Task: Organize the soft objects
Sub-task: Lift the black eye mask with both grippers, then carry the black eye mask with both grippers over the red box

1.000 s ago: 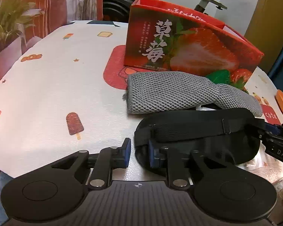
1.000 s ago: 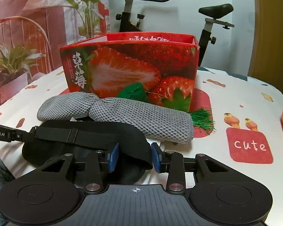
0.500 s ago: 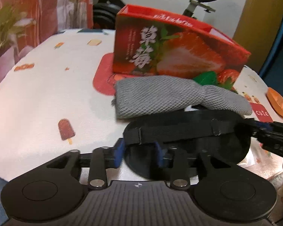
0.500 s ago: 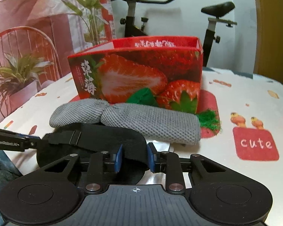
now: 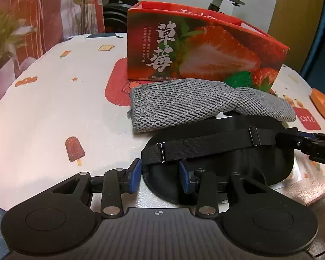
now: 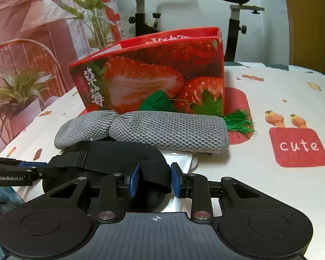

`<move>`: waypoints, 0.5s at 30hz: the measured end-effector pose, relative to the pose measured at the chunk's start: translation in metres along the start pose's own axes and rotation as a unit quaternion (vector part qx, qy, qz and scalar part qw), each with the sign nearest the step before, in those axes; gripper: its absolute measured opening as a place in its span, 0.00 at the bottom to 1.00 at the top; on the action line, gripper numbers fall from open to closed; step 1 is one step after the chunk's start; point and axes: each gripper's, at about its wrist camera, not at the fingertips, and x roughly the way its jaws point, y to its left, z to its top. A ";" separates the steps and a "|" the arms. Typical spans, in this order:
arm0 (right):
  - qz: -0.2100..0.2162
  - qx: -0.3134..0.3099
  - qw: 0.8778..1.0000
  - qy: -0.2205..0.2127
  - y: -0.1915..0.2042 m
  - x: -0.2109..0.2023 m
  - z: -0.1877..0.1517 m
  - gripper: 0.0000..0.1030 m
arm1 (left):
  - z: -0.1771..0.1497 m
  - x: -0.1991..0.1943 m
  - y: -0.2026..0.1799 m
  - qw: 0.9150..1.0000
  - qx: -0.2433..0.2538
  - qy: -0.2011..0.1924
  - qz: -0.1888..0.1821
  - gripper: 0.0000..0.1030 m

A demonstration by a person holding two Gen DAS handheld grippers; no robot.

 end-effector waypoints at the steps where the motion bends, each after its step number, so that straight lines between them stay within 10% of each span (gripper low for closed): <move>1: 0.002 0.003 1.000 0.004 -0.001 0.000 0.000 0.33 | 0.000 0.000 -0.001 1.000 0.002 0.000 0.001 0.39; 7: 0.007 0.005 1.000 0.018 0.000 0.005 -0.001 0.49 | 0.000 -0.001 0.002 1.000 0.000 -0.004 -0.006 0.42; 9: -0.001 0.004 1.000 0.015 0.001 0.005 0.000 0.41 | 0.000 0.000 0.000 1.000 0.008 -0.004 -0.006 0.41; 11: -0.011 -0.002 1.000 0.006 0.001 0.002 0.000 0.22 | -0.001 -0.001 0.000 1.000 0.010 -0.006 -0.008 0.14; 15: -0.025 -0.015 0.999 -0.020 0.001 -0.006 0.002 0.14 | -0.001 -0.011 0.003 0.999 -0.003 -0.033 -0.021 0.07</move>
